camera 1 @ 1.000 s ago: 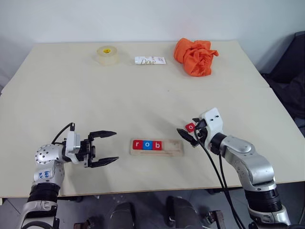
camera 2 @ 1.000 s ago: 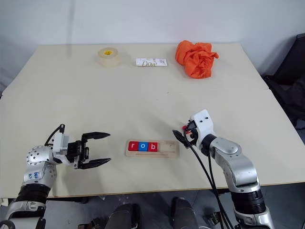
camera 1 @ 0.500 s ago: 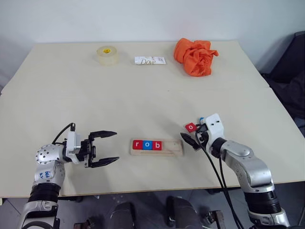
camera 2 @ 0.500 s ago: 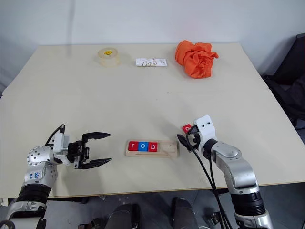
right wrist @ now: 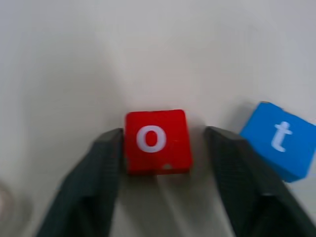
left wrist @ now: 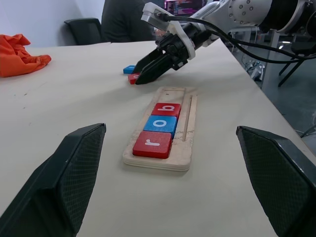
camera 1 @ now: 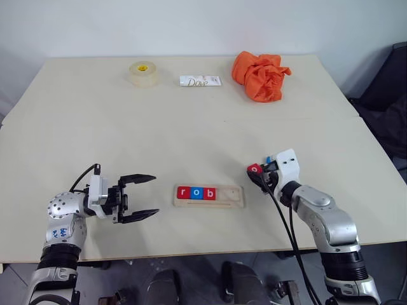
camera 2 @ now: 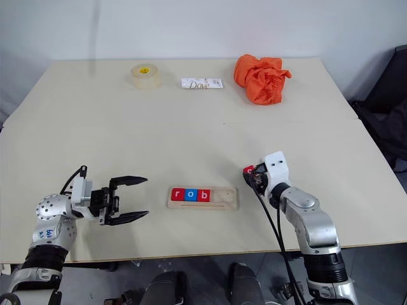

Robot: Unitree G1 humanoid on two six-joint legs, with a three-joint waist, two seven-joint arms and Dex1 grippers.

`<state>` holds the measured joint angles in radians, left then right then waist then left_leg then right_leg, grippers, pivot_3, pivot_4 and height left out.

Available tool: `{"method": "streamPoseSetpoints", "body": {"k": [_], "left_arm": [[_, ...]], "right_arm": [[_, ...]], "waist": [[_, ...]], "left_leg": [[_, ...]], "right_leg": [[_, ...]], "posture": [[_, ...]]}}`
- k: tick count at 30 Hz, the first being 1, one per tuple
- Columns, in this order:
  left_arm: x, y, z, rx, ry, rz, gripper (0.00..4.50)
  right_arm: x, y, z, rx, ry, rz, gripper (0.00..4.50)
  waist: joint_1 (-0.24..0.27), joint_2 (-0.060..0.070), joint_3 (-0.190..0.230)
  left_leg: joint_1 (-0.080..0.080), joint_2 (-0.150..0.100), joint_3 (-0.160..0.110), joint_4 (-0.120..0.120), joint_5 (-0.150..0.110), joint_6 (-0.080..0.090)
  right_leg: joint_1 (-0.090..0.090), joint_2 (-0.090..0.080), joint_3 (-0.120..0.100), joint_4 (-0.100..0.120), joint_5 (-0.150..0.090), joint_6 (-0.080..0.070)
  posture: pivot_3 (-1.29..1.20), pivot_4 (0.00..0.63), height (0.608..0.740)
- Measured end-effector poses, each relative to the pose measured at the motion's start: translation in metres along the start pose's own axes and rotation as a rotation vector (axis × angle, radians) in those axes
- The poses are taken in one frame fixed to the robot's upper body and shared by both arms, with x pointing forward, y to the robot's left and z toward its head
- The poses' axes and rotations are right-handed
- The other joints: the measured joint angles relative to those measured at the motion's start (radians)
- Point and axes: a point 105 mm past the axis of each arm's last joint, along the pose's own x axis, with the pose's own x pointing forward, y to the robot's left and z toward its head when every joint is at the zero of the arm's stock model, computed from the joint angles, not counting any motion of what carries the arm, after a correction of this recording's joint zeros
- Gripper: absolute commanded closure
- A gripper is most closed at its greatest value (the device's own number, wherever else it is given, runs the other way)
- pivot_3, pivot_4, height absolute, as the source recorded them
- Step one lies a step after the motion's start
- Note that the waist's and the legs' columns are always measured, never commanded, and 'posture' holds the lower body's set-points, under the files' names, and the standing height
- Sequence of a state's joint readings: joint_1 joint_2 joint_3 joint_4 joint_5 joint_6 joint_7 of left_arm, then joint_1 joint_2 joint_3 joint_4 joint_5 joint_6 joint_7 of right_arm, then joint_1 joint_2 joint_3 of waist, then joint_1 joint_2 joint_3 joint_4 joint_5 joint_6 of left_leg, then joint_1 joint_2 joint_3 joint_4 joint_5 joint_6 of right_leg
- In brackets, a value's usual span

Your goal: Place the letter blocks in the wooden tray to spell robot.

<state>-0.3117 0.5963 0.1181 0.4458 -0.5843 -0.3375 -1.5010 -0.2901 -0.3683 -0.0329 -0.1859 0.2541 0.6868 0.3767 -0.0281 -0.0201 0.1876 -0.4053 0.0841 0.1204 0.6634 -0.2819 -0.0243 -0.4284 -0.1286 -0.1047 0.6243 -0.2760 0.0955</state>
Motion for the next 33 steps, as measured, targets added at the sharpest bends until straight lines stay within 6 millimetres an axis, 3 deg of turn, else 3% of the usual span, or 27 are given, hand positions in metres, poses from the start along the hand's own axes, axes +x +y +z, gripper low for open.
{"method": "streamPoseSetpoints", "body": {"k": [1, 8, 14, 20, 27, 33], "left_arm": [[0.0, 0.0, 0.0, 0.0, 0.0, 0.0, 0.0], [0.001, 0.0, 0.0, -0.001, -0.003, 0.0, 0.0], [0.003, 0.004, 0.002, 0.007, -0.008, -0.004, 0.0], [0.004, 0.01, 0.002, -0.002, -0.01, -0.002, 0.0], [0.007, 0.012, 0.001, -0.01, -0.011, -0.008, 0.0], [0.007, 0.011, 0.0, -0.014, -0.01, -0.01, 0.0]], "right_arm": [[0.0, 0.0, 0.0, 0.0, 0.0, -0.002, 3.03], [-0.01, 0.002, -0.001, 0.018, 0.014, -0.028, 3.04], [-0.039, 0.009, 0.004, 0.071, -0.004, -0.102, 3.04], [-0.065, 0.024, -0.006, 0.122, 0.049, -0.156, 3.04], [-0.071, 0.023, -0.015, 0.173, 0.099, -0.218, 3.04], [-0.074, 0.018, -0.018, 0.205, 0.109, -0.258, 1.0]], "waist": [[-0.001, 0.0, 0.0], [0.001, 0.0, 0.0], [0.003, 0.0, 0.0], [0.001, 0.0, 0.0], [0.001, 0.0, 0.0], [0.001, 0.0, 0.0]], "left_leg": [[0.0, 0.0, 0.0, 0.0, 0.0, 0.0], [-0.001, 0.0, 0.0, 0.0, 0.0, 0.0], [-0.001, 0.0, -0.001, 0.0, 0.0, 0.0], [-0.001, 0.001, -0.002, -0.002, 0.0, 0.0], [-0.001, 0.0, -0.001, -0.002, 0.0, 0.0], [-0.001, 0.0, -0.001, -0.002, 0.0, 0.0]], "right_leg": [[0.0, 0.0, 0.0, 0.0, 0.0, 0.0], [0.0, 0.0, 0.0, 0.0, 0.0, 0.0], [0.0, 0.0, 0.0, -0.001, 0.0, 0.0], [0.0, 0.001, -0.001, -0.001, -0.001, -0.002], [0.0, 0.001, -0.001, -0.002, -0.001, -0.001], [0.0, 0.001, -0.001, -0.002, -0.001, -0.001]], "posture": [[0.0, 0.15, 0.74], [0.0, 0.15, 0.74], [0.0, 0.15, 0.74], [0.0, 0.15, 0.74], [0.0, 0.15, 0.74], [0.0, 0.15, 0.74]]}}
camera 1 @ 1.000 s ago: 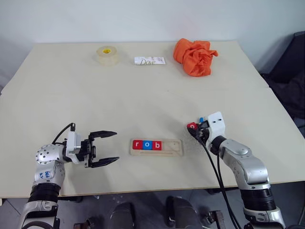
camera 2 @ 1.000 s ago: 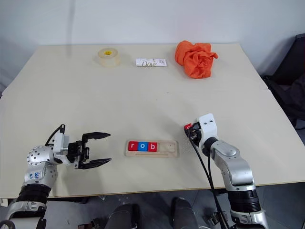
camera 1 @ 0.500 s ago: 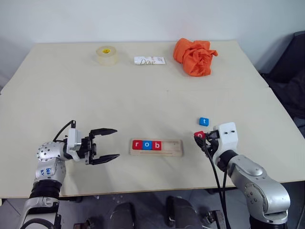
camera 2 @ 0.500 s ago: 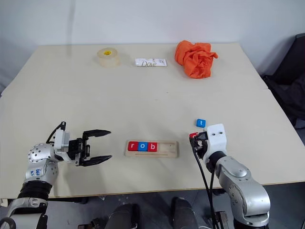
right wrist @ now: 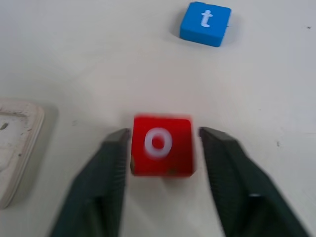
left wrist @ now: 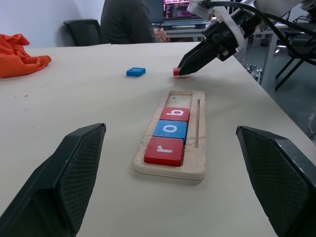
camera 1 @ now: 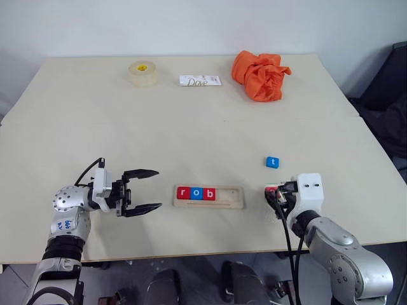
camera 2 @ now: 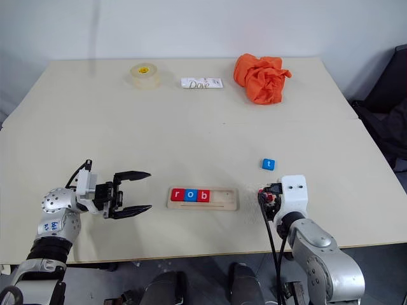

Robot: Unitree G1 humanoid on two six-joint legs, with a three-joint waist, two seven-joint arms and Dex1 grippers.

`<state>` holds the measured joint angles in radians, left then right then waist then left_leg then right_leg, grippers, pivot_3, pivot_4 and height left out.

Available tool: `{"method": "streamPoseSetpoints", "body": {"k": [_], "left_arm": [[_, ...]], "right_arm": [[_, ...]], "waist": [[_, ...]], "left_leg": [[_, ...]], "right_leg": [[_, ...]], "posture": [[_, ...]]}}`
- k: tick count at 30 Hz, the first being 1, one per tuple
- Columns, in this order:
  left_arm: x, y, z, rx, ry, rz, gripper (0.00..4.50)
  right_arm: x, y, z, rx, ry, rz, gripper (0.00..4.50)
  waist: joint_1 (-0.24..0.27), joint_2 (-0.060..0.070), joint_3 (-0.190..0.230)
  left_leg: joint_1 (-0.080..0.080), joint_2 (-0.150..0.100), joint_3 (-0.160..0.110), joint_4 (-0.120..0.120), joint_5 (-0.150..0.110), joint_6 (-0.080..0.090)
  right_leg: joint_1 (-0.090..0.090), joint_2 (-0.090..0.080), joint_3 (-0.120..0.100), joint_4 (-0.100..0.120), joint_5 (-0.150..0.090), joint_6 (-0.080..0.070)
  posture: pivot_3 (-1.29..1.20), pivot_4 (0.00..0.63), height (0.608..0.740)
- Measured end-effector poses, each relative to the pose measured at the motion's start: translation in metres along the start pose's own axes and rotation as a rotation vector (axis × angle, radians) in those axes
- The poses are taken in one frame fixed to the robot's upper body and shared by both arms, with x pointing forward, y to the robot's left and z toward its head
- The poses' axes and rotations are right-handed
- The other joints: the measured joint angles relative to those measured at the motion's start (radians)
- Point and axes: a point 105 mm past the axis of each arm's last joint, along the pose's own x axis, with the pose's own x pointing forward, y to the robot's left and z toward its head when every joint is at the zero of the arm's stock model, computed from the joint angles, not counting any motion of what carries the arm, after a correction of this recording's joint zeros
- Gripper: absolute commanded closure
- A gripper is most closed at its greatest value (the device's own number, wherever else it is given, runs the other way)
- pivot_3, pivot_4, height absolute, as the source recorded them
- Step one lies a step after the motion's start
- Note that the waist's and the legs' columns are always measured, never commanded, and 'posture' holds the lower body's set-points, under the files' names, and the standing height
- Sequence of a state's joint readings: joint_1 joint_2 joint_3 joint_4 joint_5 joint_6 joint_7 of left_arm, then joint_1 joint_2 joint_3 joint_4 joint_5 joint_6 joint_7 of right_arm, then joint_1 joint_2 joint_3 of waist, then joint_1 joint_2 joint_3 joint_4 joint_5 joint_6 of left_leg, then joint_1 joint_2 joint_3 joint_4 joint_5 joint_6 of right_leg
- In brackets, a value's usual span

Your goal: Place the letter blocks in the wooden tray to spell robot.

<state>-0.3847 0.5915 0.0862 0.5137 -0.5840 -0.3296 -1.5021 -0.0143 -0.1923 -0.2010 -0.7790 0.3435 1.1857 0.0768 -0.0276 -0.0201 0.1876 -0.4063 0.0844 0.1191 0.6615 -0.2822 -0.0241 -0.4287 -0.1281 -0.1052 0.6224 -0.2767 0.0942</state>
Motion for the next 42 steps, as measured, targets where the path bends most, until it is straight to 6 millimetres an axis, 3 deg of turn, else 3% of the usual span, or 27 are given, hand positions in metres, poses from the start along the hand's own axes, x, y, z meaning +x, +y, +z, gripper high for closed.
{"method": "streamPoseSetpoints", "body": {"k": [3, 9, 15, 24, 32, 35, 42], "left_arm": [[0.0, 0.0, 0.0, 0.0, 0.0, 0.0, 0.0], [0.001, 0.0, 0.0, 0.002, -0.004, 0.0, 0.0], [0.006, -0.003, -0.002, 0.003, -0.025, -0.004, 0.0], [0.005, -0.015, -0.007, -0.009, -0.02, -0.013, 0.0], [-0.003, -0.021, -0.007, -0.01, -0.005, -0.001, 0.0], [-0.006, -0.023, -0.008, -0.014, 0.003, 0.005, 0.0], [-0.009, -0.031, -0.009, -0.015, 0.007, 0.008, 0.0]], "right_arm": [[0.0, 0.0, 0.002, -0.014, -0.007, 0.015, 0.04], [-0.007, -0.001, 0.016, -0.291, -0.01, 0.181, 0.04], [-0.001, -0.013, 0.019, -0.535, 0.048, 0.403, 0.04], [0.013, -0.036, 0.028, -0.756, 0.119, 0.625, 0.04], [0.025, -0.036, 0.023, -0.88, 0.181, 0.773, 0.04], [0.033, -0.034, 0.026, -0.896, 0.179, 0.8, 0.64], [0.039, -0.03, 0.027, -0.901, 0.188, 0.821, 2.86]], "waist": [[0.0, 0.0, 0.0], [0.0, 0.0, 0.0], [-0.001, 0.0, 0.0], [0.001, -0.001, 0.0], [0.0, -0.001, 0.0], [-0.002, -0.001, 0.0], [-0.001, -0.001, 0.0]], "left_leg": [[0.0, 0.0, 0.0, 0.0, 0.0, 0.0], [0.0, 0.0, 0.0, 0.0, 0.0, 0.001], [0.0, -0.001, 0.001, 0.0, 0.0, 0.001], [0.001, 0.0, 0.001, 0.001, 0.0, 0.0], [0.001, 0.0, 0.002, 0.002, 0.0, 0.0], [0.001, 0.0, 0.002, 0.002, 0.0, 0.0], [0.002, 0.0, 0.002, 0.003, 0.0, -0.001]], "right_leg": [[0.0, 0.0, 0.0, 0.0, 0.0, 0.0], [0.0, 0.0, 0.0, -0.001, 0.0, 0.0], [0.001, 0.0, 0.0, -0.001, 0.0, 0.001], [0.001, 0.0, 0.0, -0.002, 0.001, 0.002], [0.001, -0.001, 0.0, -0.001, 0.001, 0.002], [0.001, 0.0, 0.0, 0.0, 0.001, 0.002], [0.001, -0.001, 0.0, 0.001, 0.001, 0.002]], "posture": [[0.0, 0.15, 0.74], [0.0, 0.15, 0.74], [0.0, 0.15, 0.74], [0.0, 0.15, 0.74], [0.0, 0.15, 0.74], [0.0, 0.15, 0.74], [0.0, 0.15, 0.74]]}}
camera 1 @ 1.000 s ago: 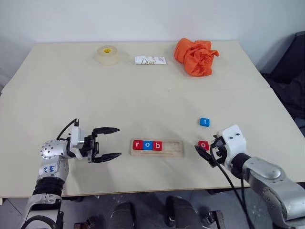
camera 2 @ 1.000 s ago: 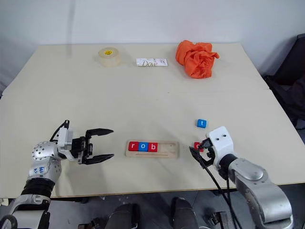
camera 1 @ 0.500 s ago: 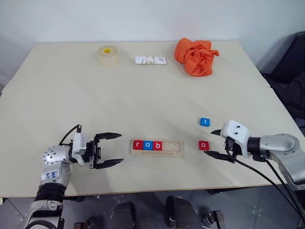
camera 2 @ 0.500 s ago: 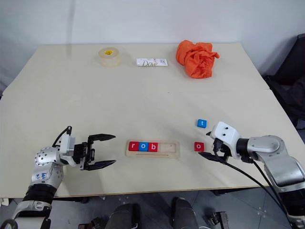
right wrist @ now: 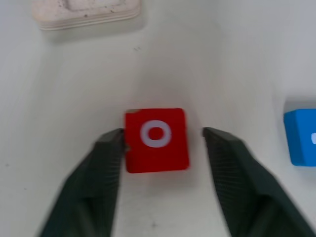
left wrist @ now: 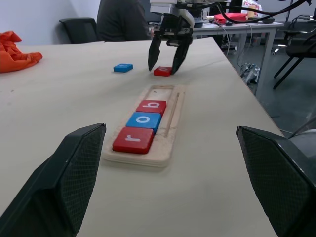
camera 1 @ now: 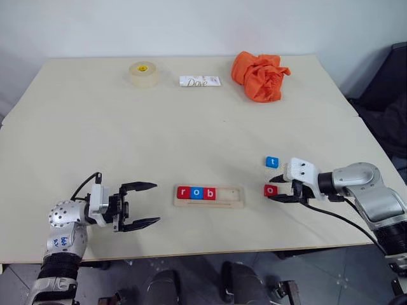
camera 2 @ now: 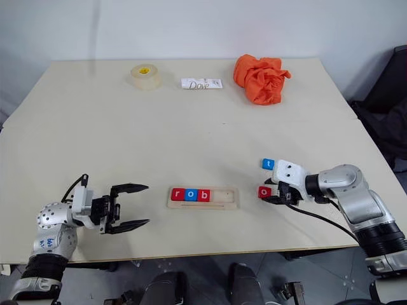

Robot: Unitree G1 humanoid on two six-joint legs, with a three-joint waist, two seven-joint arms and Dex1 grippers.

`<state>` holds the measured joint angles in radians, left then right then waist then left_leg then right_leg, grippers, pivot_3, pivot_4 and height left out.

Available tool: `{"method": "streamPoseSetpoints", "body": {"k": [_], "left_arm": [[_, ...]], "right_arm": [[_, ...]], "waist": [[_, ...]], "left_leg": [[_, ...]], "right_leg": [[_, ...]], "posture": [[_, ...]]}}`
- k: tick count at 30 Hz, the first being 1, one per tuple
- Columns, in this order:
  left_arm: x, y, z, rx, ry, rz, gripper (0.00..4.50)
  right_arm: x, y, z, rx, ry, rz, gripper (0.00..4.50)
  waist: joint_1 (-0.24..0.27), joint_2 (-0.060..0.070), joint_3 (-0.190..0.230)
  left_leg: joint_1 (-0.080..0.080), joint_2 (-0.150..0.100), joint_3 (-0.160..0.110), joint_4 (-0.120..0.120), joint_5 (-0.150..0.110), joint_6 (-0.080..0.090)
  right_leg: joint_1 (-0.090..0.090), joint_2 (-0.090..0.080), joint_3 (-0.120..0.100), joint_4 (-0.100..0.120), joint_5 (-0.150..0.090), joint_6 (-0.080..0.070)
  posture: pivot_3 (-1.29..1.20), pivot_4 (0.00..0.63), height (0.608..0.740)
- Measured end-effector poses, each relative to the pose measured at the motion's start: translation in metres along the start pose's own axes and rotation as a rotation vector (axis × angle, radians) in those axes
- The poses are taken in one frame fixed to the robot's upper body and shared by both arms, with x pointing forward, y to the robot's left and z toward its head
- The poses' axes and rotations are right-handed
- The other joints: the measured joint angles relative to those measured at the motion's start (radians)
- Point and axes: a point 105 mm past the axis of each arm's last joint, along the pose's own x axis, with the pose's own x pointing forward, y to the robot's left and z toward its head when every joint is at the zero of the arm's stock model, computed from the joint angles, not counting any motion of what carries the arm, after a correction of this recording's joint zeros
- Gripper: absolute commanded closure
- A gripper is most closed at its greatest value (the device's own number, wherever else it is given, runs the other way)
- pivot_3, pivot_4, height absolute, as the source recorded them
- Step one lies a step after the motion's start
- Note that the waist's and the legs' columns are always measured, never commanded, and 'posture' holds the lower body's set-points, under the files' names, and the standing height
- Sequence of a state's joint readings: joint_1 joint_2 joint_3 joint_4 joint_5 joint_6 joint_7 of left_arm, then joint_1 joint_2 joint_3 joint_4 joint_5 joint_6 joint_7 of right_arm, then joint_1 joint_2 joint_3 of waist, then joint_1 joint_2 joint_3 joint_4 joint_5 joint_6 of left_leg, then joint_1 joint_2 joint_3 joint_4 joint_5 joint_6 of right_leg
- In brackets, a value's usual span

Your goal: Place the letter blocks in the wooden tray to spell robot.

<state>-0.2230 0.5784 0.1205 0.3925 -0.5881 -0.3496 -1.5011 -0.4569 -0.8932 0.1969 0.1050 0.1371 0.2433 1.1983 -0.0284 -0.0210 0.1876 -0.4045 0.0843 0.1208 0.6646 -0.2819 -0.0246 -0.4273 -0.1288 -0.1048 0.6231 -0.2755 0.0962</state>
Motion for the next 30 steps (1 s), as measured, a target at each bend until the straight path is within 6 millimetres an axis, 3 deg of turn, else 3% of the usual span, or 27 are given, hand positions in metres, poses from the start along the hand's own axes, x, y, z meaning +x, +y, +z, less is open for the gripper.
{"method": "streamPoseSetpoints", "body": {"k": [1, 7, 13, 16, 21, 30], "left_arm": [[0.0, 0.0, 0.0, 0.0, 0.0, 0.0, 0.0], [0.001, 0.001, 0.001, 0.008, -0.004, -0.003, 0.0], [0.004, 0.012, 0.005, 0.033, -0.012, 0.006, 0.0], [0.004, 0.015, 0.004, 0.035, -0.015, 0.015, 0.0], [0.006, 0.021, 0.005, 0.047, -0.021, 0.021, 0.0], [0.006, 0.021, 0.006, 0.048, -0.022, 0.02, 0.0]], "right_arm": [[0.0, 0.0, 0.001, -0.003, 0.001, 0.001, 3.05], [0.0, 0.001, 0.009, 0.017, -0.007, 0.008, 3.05], [-0.003, 0.0, 0.062, -0.021, -0.084, 0.008, 3.05], [0.007, 0.006, 0.08, -0.035, -0.115, 0.017, 3.05], [0.031, 0.018, 0.083, -0.034, -0.035, 0.083, 3.05], [0.054, 0.031, 0.096, -0.076, 0.001, 0.139, 3.05]], "waist": [[0.0, 0.0, 0.0], [0.001, 0.0, 0.0], [0.002, 0.001, 0.001], [0.002, 0.001, 0.001], [0.001, 0.001, 0.001], [0.001, 0.001, 0.001]], "left_leg": [[0.0, 0.0, 0.0, 0.0, 0.0, 0.0], [0.0, 0.0, 0.0, 0.0, 0.0, 0.0], [-0.001, 0.0, 0.0, 0.0, 0.0, 0.0], [-0.001, 0.0, 0.0, 0.0, 0.0, 0.0], [-0.002, 0.0, 0.0, 0.0, 0.0, 0.0], [-0.002, 0.0, 0.001, 0.0, 0.0, 0.0]], "right_leg": [[0.0, 0.0, 0.0, 0.0, 0.0, 0.0], [-0.001, 0.0, 0.0, 0.001, 0.0, 0.0], [-0.002, 0.0, 0.0, 0.001, 0.0, 0.0], [-0.002, 0.0, 0.0, 0.0, 0.0, 0.0], [-0.002, 0.0, 0.0, 0.0, 0.0, 0.0], [-0.002, 0.0, 0.0, 0.001, 0.0, 0.0]], "posture": [[0.0, 0.15, 0.74], [0.0, 0.15, 0.74], [0.0, 0.15, 0.74], [0.0, 0.15, 0.74], [0.0, 0.15, 0.74], [0.0, 0.15, 0.74]]}}
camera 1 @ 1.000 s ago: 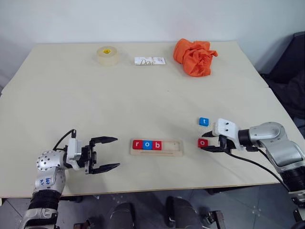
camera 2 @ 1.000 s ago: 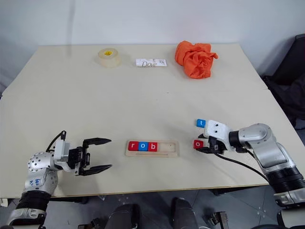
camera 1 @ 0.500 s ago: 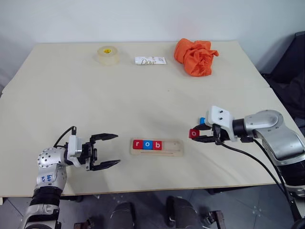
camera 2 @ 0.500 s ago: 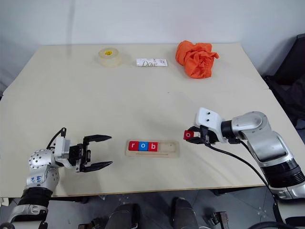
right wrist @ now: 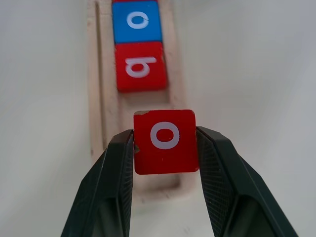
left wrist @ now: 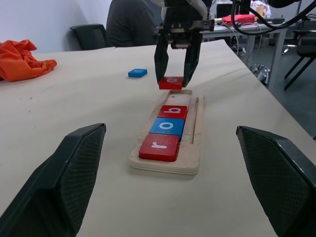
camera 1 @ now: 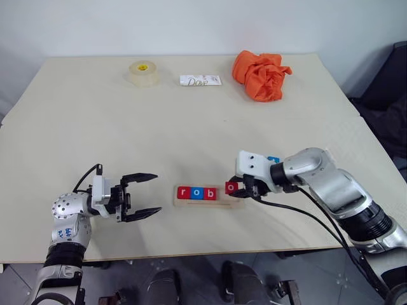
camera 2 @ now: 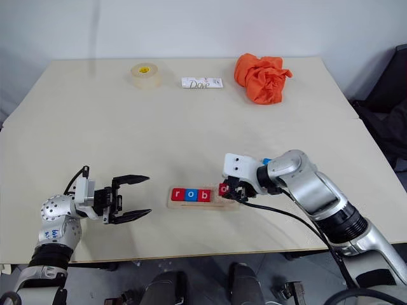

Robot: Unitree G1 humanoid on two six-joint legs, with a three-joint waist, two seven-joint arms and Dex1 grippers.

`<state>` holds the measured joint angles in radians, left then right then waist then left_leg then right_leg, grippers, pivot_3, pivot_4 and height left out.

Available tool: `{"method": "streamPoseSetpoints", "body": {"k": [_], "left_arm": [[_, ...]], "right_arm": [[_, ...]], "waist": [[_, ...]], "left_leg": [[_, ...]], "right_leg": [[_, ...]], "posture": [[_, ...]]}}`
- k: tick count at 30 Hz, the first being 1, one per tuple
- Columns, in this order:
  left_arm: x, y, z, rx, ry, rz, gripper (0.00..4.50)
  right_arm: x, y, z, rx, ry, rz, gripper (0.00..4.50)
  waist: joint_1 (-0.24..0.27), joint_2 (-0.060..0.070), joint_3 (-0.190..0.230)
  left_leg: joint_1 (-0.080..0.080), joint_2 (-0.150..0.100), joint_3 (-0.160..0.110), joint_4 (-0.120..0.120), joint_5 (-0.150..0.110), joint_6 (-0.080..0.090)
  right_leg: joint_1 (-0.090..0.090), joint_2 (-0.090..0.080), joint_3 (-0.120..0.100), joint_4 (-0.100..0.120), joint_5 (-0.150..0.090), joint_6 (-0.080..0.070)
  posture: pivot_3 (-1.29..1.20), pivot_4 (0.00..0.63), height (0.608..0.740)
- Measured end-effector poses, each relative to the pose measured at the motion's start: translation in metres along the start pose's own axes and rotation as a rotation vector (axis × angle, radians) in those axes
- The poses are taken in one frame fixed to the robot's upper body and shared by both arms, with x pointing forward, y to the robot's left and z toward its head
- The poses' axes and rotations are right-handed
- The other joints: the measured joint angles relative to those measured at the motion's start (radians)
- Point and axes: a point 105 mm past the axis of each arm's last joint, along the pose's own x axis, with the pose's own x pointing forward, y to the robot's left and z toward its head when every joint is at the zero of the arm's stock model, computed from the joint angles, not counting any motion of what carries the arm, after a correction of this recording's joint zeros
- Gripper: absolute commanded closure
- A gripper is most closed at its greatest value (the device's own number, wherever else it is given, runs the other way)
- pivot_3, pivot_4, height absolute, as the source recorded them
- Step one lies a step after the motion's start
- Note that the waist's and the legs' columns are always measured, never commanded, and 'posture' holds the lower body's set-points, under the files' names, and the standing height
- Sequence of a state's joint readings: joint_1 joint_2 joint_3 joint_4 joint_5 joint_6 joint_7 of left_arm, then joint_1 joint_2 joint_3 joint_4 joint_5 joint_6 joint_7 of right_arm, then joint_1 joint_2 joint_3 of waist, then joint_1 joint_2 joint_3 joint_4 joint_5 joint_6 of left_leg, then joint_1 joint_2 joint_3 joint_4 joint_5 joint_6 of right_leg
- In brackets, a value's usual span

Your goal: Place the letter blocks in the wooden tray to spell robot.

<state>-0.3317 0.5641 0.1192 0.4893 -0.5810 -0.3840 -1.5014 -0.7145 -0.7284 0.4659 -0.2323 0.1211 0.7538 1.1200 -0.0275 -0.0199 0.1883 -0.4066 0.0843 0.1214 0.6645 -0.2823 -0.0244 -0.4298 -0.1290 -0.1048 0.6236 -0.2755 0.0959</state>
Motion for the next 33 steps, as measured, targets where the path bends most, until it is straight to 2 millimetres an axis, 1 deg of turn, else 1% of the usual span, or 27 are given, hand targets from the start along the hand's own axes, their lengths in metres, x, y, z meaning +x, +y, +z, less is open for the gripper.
{"method": "streamPoseSetpoints", "body": {"k": [5, 9, 16, 20, 22, 28, 29, 33], "left_arm": [[-0.002, 0.0, 0.0, -0.001, 0.005, 0.002, 0.0], [-0.002, -0.001, -0.001, -0.005, 0.007, 0.003, 0.0], [-0.003, -0.004, -0.002, -0.011, 0.01, 0.003, 0.0], [-0.004, -0.005, -0.002, -0.011, 0.011, 0.003, 0.0], [-0.004, -0.005, -0.002, -0.011, 0.011, 0.004, 0.0], [-0.006, -0.003, 0.0, 0.0, 0.009, 0.016, 0.0], [-0.006, -0.004, 0.0, 0.0, 0.009, 0.015, 0.0], [-0.006, -0.004, 0.0, 0.0, 0.009, 0.015, 0.0]], "right_arm": [[0.004, 0.001, 0.006, -0.008, 0.004, 0.002, 3.05], [0.011, 0.005, 0.007, -0.014, 0.01, 0.017, 3.05], [0.014, 0.005, 0.008, -0.021, 0.009, 0.013, 3.05], [0.018, 0.006, 0.006, -0.024, 0.025, 0.015, 3.05], [0.02, 0.007, 0.007, -0.028, 0.024, 0.022, 2.29], [0.021, 0.007, 0.008, -0.035, 0.025, 0.019, 0.25], [0.021, 0.007, 0.008, -0.034, 0.025, 0.019, 0.06], [0.02, 0.008, 0.009, -0.029, 0.026, 0.021, 0.06]], "waist": [[0.0, 0.0, 0.0], [0.0, 0.0, 0.0], [-0.001, 0.0, 0.0], [0.0, 0.0, 0.0], [-0.001, 0.0, 0.0], [0.0, 0.0, 0.0], [0.0, 0.0, 0.0], [-0.001, 0.0, 0.0]], "left_leg": [[0.0, 0.0, 0.0, 0.0, 0.0, 0.0], [0.0, 0.0, 0.0, 0.0, 0.0, 0.0], [0.0, 0.0, 0.0, 0.0, 0.0, 0.0], [0.0, 0.0, 0.0, 0.0, 0.0, 0.0], [0.0, 0.0, 0.0, 0.0, 0.0, 0.0], [0.0, 0.0, 0.0, 0.0, 0.0, 0.0], [0.0, 0.0, 0.0, 0.0, 0.0, 0.0], [0.0, 0.0, 0.0, 0.0, 0.0, 0.0]], "right_leg": [[0.0, 0.0, 0.0, 0.0, 0.0, 0.0], [0.0, 0.0, 0.0, 0.0, 0.0, 0.0], [0.0, 0.0, 0.0, 0.0, 0.0, 0.0], [0.0, 0.0, 0.0, 0.0, 0.0, 0.0], [0.0, 0.0, 0.0, 0.0, 0.0, 0.0], [0.0, 0.0, 0.0, 0.0, 0.0, 0.0], [0.0, 0.0, 0.0, 0.0, 0.0, 0.0], [0.0, 0.0, 0.0, 0.0, 0.0, 0.0]], "posture": [[0.0, 0.15, 0.74], [0.0, 0.15, 0.74], [0.0, 0.15, 0.74], [0.0, 0.15, 0.74], [0.0, 0.15, 0.74], [0.0, 0.15, 0.74], [0.0, 0.15, 0.74], [0.0, 0.15, 0.74]]}}
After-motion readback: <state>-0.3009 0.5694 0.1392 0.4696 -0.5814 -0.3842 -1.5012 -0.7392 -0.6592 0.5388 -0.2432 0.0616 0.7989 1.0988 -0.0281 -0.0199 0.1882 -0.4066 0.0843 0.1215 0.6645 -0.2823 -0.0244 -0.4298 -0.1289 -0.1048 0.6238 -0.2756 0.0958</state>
